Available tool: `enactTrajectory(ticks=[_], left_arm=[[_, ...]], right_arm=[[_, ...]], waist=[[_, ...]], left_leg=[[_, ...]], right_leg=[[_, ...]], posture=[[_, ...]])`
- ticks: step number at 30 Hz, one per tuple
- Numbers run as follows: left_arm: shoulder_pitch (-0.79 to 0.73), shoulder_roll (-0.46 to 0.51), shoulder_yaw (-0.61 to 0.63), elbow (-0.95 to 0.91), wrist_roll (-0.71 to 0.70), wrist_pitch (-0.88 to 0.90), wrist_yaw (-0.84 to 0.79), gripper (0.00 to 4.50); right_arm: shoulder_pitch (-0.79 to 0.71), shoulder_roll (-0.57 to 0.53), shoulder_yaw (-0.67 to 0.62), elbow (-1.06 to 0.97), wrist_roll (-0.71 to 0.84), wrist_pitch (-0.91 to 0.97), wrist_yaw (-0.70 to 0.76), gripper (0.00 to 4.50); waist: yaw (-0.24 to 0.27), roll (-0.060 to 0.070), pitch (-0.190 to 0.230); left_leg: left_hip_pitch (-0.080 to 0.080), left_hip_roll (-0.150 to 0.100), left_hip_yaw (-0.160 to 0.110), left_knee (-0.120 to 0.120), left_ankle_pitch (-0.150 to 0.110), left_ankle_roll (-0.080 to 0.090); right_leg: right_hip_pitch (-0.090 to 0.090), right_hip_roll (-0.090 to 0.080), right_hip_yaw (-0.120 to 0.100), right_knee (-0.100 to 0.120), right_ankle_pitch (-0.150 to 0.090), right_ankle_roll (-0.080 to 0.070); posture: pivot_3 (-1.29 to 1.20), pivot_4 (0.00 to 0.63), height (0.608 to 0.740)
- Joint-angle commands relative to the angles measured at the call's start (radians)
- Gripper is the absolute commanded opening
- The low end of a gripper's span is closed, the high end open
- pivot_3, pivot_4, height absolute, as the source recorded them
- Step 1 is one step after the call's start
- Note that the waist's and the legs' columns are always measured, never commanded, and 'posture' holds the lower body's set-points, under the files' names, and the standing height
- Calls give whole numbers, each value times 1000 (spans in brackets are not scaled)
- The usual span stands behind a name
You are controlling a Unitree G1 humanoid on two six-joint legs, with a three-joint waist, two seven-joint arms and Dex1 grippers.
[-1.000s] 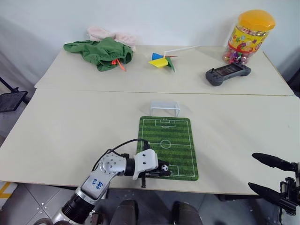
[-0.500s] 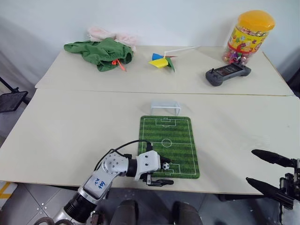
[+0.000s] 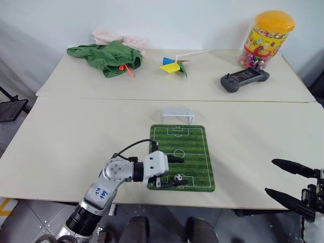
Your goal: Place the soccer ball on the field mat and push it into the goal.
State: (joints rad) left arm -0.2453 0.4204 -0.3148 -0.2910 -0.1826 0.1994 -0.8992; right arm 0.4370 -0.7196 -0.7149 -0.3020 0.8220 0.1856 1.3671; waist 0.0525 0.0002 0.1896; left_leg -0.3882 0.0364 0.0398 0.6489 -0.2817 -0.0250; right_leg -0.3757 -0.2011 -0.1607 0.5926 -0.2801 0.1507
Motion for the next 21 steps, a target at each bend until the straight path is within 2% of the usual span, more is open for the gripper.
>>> enactTrajectory(ticks=[1,7,8,13,21], left_arm=[[26,27,11,-62,-45,-9,-33,2009],[60,68,-43,-66,-38,-53,-106,161],[61,71,-52,-65,-34,-50,-108,23],[52,69,-97,-18,3,-70,-117,23],[-65,-13,-111,175,134,-108,-9,23]], right_arm=[[-7,-5,-8,7,8,-2,0,4500],[-3,1,-7,4,7,-3,1,4500],[-1,3,-7,3,6,-4,0,4500],[10,15,-10,-3,1,-12,-7,4500],[32,47,-15,-15,-15,-39,-33,4500]], waist=[[-1,0,0],[-1,0,0],[-1,0,0],[1,0,0],[1,0,0]], left_leg=[[0,0,0,0,0,0],[0,0,1,0,0,0],[0,0,1,0,0,0],[0,0,1,0,0,0],[0,0,1,0,-1,0]], right_leg=[[0,0,0,0,0,0],[0,0,0,0,0,0],[0,0,0,-1,0,0],[0,0,0,-1,0,0],[0,0,0,-1,0,0]], posture=[[0,150,740],[0,150,740],[0,150,740],[0,150,740],[0,150,740]])
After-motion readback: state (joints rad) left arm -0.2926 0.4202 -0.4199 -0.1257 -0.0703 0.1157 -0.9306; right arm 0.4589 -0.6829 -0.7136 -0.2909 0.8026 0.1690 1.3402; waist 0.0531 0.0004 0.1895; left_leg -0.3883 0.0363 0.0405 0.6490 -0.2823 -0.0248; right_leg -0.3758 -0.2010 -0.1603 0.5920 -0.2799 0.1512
